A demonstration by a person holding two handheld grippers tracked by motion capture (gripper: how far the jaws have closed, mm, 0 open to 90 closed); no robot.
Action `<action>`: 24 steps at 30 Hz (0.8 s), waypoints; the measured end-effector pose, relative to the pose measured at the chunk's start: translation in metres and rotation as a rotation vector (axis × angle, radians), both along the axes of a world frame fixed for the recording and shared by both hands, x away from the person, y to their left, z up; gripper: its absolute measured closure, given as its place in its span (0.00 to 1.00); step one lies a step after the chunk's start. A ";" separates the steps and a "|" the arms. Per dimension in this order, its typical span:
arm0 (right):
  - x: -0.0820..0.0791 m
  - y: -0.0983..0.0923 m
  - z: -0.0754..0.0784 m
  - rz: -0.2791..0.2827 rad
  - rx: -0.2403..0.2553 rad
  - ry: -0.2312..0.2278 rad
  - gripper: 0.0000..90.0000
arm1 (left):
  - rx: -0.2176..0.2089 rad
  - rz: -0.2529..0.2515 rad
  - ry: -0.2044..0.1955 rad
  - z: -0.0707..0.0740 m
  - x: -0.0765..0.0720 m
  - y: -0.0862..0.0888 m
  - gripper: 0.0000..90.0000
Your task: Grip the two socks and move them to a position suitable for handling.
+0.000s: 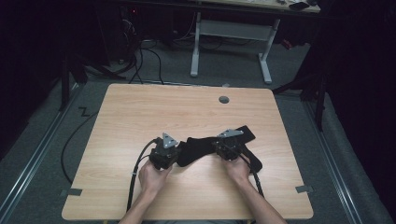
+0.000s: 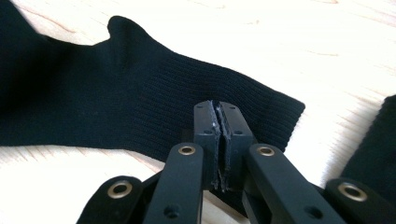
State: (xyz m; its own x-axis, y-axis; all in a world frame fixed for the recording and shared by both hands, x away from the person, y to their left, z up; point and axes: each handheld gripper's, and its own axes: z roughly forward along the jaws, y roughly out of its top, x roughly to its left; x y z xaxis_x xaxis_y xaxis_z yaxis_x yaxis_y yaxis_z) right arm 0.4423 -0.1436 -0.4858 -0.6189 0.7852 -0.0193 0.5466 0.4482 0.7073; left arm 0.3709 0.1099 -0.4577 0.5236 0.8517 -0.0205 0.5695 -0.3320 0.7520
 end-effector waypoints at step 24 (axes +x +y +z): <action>0.014 0.007 0.015 0.013 -0.059 -0.041 0.83 | -0.016 0.052 0.020 0.010 -0.009 0.027 0.68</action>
State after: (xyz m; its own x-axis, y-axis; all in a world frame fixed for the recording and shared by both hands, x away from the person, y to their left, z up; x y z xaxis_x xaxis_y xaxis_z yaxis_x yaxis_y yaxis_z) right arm 0.4564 -0.1367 -0.4707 -0.6267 0.7739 -0.0910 0.5115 0.4967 0.7012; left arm 0.3616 0.1365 -0.4476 0.4780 0.8773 -0.0438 0.6004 -0.2899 0.7453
